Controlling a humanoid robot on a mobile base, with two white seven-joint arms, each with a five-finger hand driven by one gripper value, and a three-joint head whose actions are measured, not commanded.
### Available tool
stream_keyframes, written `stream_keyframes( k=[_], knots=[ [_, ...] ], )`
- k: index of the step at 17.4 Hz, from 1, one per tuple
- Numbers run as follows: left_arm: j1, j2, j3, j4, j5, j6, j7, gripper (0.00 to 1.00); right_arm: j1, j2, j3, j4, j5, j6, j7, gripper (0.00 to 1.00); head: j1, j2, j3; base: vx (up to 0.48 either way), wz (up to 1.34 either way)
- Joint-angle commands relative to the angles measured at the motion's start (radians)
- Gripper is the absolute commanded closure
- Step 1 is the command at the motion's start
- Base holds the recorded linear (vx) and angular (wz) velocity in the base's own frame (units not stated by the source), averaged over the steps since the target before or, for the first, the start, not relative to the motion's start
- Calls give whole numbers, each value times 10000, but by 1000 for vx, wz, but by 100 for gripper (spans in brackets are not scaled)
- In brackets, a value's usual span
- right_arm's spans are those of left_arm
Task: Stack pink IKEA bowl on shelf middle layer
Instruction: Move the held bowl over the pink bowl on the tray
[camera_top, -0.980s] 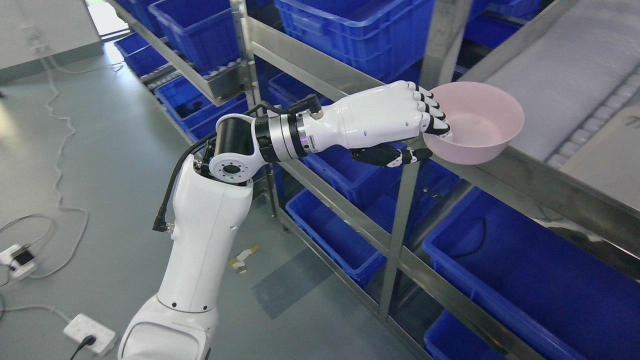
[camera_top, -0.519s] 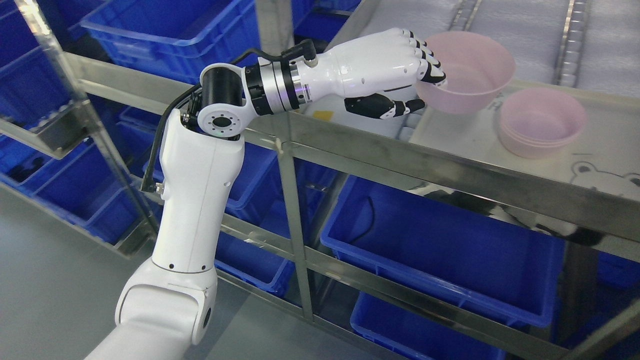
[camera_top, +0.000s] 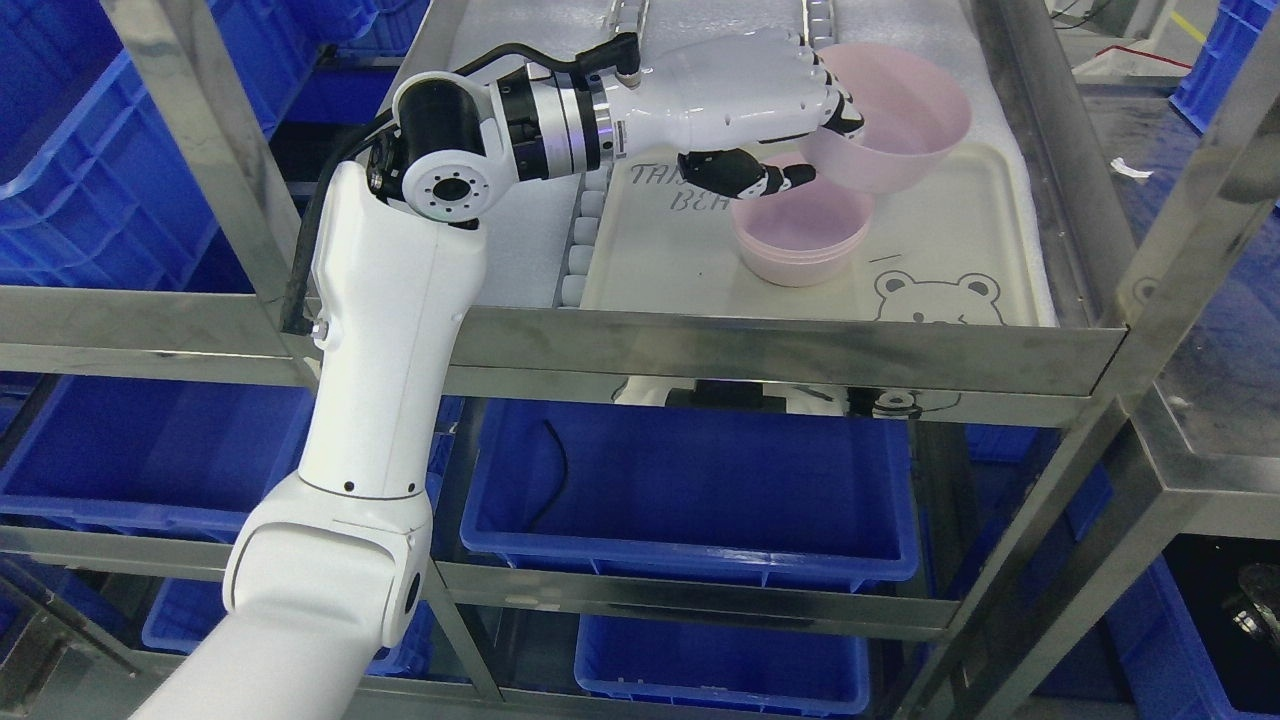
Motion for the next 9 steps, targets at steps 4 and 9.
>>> stream_keyframes(
  k=[4, 9],
  knots=[
    [884, 175, 1118, 111, -1078, -5, -406, 96, 46, -175, 0, -175, 0, -8, -5, 0, 0, -1, 0, 20, -133],
    [885, 175, 919, 508, -1170, -5, -253, 96, 31, -175, 0, -175, 0, -8, -5, 0, 0, -2, 0, -8, 31]
  ],
)
